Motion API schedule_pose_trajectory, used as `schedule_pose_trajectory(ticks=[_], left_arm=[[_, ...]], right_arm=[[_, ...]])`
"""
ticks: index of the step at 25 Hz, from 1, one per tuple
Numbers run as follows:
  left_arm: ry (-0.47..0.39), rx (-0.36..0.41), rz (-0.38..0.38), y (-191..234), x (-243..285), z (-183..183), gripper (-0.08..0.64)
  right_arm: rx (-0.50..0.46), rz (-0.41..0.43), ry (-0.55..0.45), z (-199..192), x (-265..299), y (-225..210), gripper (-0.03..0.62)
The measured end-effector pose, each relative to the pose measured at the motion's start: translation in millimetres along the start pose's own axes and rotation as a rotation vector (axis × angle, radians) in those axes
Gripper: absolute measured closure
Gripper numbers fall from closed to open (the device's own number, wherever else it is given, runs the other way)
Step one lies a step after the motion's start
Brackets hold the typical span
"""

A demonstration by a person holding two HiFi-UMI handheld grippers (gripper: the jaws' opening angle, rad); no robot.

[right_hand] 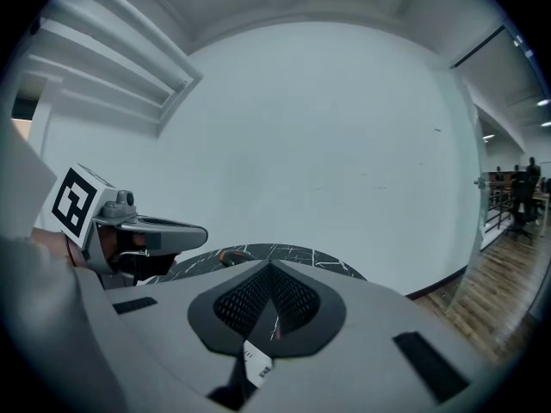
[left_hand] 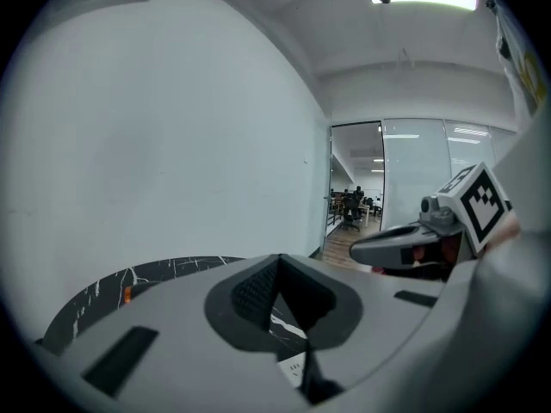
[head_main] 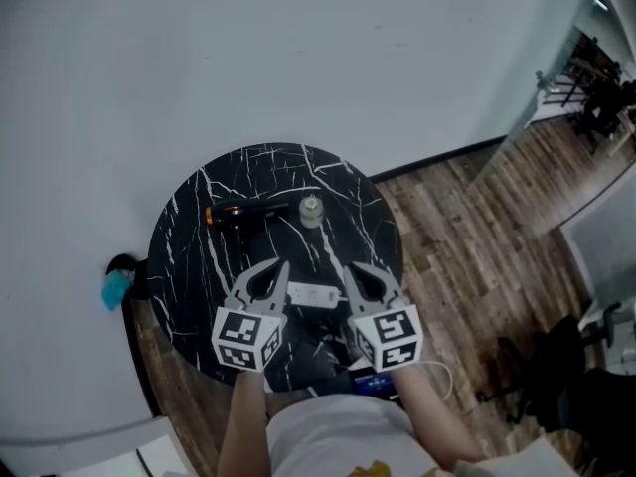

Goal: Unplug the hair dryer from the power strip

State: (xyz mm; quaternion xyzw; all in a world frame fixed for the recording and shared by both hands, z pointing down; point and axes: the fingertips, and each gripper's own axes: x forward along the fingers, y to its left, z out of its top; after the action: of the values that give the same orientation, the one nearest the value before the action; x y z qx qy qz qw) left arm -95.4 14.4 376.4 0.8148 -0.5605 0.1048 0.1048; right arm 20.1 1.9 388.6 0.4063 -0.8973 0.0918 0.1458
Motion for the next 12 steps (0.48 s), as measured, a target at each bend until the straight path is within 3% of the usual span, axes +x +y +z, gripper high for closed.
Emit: schedule_pose_trajectory(ticks=[7,12], left_arm=[[0.014,0.057,0.006,-13.3,4.1,-4.2,0.56],[0.027,0.046,0.06,-2.9,1.8,-12.3,0.56]], right_arm=[[0.002,0.023,-0.014,1.0,-3.5,8.3,0.594],[0.02,0.029,-0.011,-1.1,-6.4,9.8,0.594]])
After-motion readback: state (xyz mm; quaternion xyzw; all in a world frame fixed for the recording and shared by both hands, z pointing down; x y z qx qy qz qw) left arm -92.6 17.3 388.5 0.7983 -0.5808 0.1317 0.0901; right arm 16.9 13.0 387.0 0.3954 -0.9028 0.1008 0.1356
